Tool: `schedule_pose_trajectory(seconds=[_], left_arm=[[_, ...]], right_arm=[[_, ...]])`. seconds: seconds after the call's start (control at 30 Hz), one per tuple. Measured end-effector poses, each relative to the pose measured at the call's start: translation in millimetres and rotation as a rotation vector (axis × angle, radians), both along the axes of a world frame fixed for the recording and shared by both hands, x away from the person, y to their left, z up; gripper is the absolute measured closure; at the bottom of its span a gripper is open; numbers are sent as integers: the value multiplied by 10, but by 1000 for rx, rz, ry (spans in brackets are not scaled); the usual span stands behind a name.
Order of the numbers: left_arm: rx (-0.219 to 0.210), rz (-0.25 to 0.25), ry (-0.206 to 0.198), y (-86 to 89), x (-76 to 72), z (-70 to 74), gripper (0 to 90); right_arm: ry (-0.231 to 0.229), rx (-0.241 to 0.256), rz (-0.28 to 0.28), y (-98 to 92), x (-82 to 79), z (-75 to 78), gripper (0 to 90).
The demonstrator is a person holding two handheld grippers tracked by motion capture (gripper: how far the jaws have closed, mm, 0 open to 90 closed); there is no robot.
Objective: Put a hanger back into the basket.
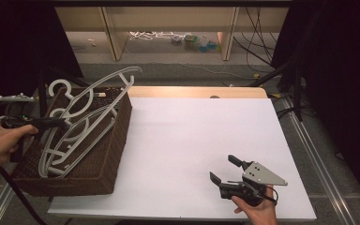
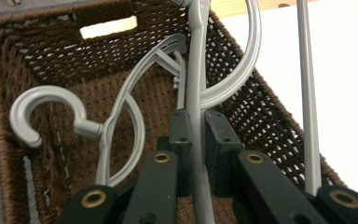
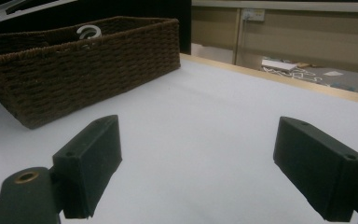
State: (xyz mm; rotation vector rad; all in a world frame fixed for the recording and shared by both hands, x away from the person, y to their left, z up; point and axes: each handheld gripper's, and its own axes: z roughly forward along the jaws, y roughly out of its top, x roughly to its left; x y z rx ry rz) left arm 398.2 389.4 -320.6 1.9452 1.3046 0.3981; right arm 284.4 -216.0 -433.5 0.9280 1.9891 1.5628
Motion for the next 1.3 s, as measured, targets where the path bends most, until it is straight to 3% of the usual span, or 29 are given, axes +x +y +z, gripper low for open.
schedule_pose_trajectory(seconds=[0.17, 0.23, 0.43, 0.63, 0.7, 0.77, 1.13, 1.23, 1.3], left_arm=[[-2, 28, 1, 118, 28, -59, 820], [-25, 62, -11, 142, 38, -89, 820], [4, 99, -5, 276, 58, -154, 820], [6, 128, -3, 351, 67, -251, 820], [10, 122, 2, 358, 64, -286, 820], [46, 97, 19, 392, 55, -309, 820], [53, 111, 19, 456, 18, -430, 819], [71, 109, 19, 441, 25, -443, 819], [92, 102, 21, 423, 36, -453, 819]], right_arm=[[0, 2, 0, 3, 2, -3, 160], [0, 4, -1, 4, 4, -2, 160], [1, 4, 0, 6, 3, -2, 160], [2, -7, -2, 5, 3, -1, 160], [2, -7, -2, 5, 5, -2, 160], [1, -6, -1, 5, 5, -2, 160], [3, -16, -7, 4, 0, 1, 160], [-2, 4, 2, 15, 6, -5, 160], [1, -18, -6, 5, 0, 1, 160]])
